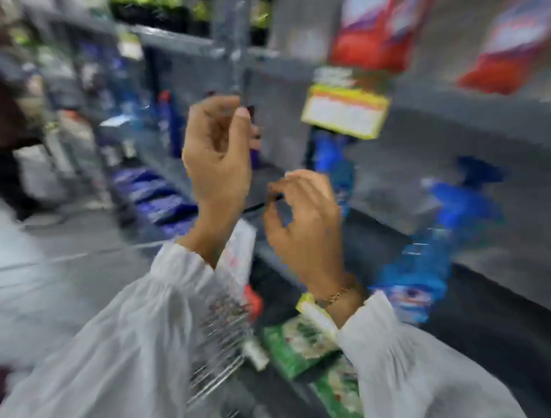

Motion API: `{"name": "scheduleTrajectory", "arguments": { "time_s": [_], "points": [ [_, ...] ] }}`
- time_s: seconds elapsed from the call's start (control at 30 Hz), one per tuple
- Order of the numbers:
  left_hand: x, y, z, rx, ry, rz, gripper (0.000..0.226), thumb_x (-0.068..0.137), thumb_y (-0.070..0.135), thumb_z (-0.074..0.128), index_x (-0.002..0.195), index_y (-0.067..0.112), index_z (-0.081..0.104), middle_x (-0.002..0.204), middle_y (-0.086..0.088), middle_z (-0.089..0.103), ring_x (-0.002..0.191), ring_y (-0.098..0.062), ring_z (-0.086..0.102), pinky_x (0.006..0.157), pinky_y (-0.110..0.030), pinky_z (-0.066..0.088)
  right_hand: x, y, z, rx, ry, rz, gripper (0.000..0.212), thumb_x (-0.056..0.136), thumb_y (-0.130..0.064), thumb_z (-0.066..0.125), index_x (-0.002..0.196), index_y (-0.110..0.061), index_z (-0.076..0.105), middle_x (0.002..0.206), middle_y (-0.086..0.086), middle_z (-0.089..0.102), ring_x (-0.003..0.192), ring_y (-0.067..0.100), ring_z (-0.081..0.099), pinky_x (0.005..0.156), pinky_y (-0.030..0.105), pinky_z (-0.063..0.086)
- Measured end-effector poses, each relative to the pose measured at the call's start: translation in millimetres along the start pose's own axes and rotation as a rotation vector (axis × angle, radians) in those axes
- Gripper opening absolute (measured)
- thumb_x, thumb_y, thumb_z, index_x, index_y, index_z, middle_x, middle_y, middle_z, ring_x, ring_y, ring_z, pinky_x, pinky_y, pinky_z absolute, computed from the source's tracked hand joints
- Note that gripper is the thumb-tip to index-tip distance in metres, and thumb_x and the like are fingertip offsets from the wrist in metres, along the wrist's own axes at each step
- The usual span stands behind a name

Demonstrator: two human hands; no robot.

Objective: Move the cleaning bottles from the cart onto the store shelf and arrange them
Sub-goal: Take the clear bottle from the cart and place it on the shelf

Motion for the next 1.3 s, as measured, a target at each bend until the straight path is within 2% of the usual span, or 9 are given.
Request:
{"name": "scheduleTrajectory", "arguments": {
  "time_s": [0.07, 0.23, 0.3, 0.4, 0.67, 0.87, 1.03, 1.17, 1.3],
  "points": [
    [7.2, -77.0, -88.9, 0.334, 0.001, -0.168, 0.011, 0.087, 0.016, 0.054, 0.084, 0.027, 0.052, 0.075, -0.018, 0.060, 0.064, -0.031, 0.060, 0.066, -0.047, 0.052, -30.6, -11.6, 112.1, 0.108, -0.296, 0.091, 0.017, 0.075, -0.013, 0.055, 0.081, -0.002, 0.066, 0.082, 0.018, 0.069, 0.089, 0.036, 0.062, 0.083, 0.040, 0.046],
    [-55.0, -246.1, -321.6, 0.917, -0.008, -0.902, 0.024, 0.088, 0.019, 0.060, 0.107, 0.005, 0.062, 0.101, -0.018, 0.070, 0.094, -0.029, 0.065, 0.081, -0.029, 0.046, -188.7, -29.0, 357.2, 0.189, -1.390, 0.444, 0.023, 0.085, -0.025, 0.059, 0.102, -0.010, 0.062, 0.107, 0.016, 0.065, 0.104, 0.036, 0.059, 0.083, 0.038, 0.048],
    [-109.7, -287.6, -393.4, 1.064, -0.066, -1.243, 0.031, 0.088, 0.022, 0.058, 0.110, 0.001, 0.062, 0.112, -0.024, 0.067, 0.108, -0.034, 0.062, 0.092, -0.034, 0.047, -260.1, -35.8, 410.8, 0.186, -1.654, 0.528, 0.020, 0.086, -0.029, 0.061, 0.092, -0.010, 0.061, 0.097, 0.017, 0.064, 0.100, 0.036, 0.059, 0.078, 0.036, 0.045],
    [-187.1, -318.2, -459.6, 1.104, -0.064, -1.572, 0.042, 0.087, 0.026, 0.059, 0.115, -0.006, 0.057, 0.116, -0.029, 0.063, 0.111, -0.039, 0.059, 0.094, -0.041, 0.047, -353.7, -39.2, 454.9, 0.113, -1.884, 0.736, 0.049, 0.082, -0.037, 0.064, 0.116, -0.001, 0.058, 0.123, 0.024, 0.061, 0.114, 0.036, 0.057, 0.088, 0.035, 0.047],
    [-259.8, -349.5, -510.1, 1.160, 0.046, -1.746, 0.056, 0.066, 0.051, 0.076, 0.093, 0.004, 0.061, 0.105, -0.025, 0.066, 0.088, -0.034, 0.063, 0.074, -0.034, 0.051, -480.7, -44.8, 474.5, 0.076, -1.928, 1.177, 0.074, 0.061, -0.045, 0.078, 0.121, -0.009, 0.057, 0.120, 0.013, 0.065, 0.108, 0.030, 0.061, 0.086, 0.033, 0.048],
    [-250.9, -350.9, -517.8, 1.107, -0.073, -1.658, 0.068, 0.078, 0.054, 0.064, 0.117, -0.001, 0.054, 0.110, -0.024, 0.066, 0.098, -0.038, 0.064, 0.083, -0.039, 0.052, -461.7, -40.1, 466.4, 0.228, -1.732, 1.471, 0.079, 0.042, -0.037, 0.084, 0.115, -0.015, 0.060, 0.100, 0.001, 0.069, 0.090, 0.021, 0.064, 0.080, 0.031, 0.053],
    [-228.2, -341.4, -492.7, 0.370, 0.403, -1.708, 0.019, 0.086, 0.028, 0.064, 0.091, 0.009, 0.065, 0.084, -0.008, 0.065, 0.065, -0.013, 0.056, 0.054, -0.022, 0.044, -398.3, -19.0, 454.3, 0.500, -1.605, 1.638, 0.063, 0.053, -0.016, 0.086, 0.111, -0.009, 0.062, 0.104, 0.012, 0.072, 0.095, 0.029, 0.068, 0.089, 0.047, 0.055],
    [-199.5, -335.2, -443.2, -0.226, 0.276, -1.782, 0.057, 0.077, 0.050, 0.061, 0.110, 0.004, 0.065, 0.099, -0.013, 0.074, 0.091, -0.026, 0.070, 0.074, -0.037, 0.058, -338.7, -16.0, 444.1, 0.886, -1.690, 1.706, 0.053, 0.071, -0.004, 0.074, 0.121, -0.003, 0.058, 0.117, 0.018, 0.067, 0.108, 0.032, 0.063, 0.101, 0.051, 0.046],
    [-140.3, -315.0, -395.8, -0.656, 0.135, -1.662, 0.066, 0.052, 0.042, 0.088, 0.104, 0.004, 0.070, 0.097, -0.015, 0.075, 0.088, -0.028, 0.072, 0.079, -0.041, 0.059, -264.9, -24.2, 414.3, 1.369, -1.750, 1.627, 0.051, 0.059, -0.018, 0.084, 0.108, -0.012, 0.069, 0.102, 0.004, 0.074, 0.095, 0.019, 0.069, 0.088, 0.035, 0.056]
  ]
}}
Point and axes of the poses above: each hand's wrist, its own x-axis towards the middle knuckle, its own z-axis out of the palm, y = z × x, the point moved 5 cm from there along x, towards the middle knuckle
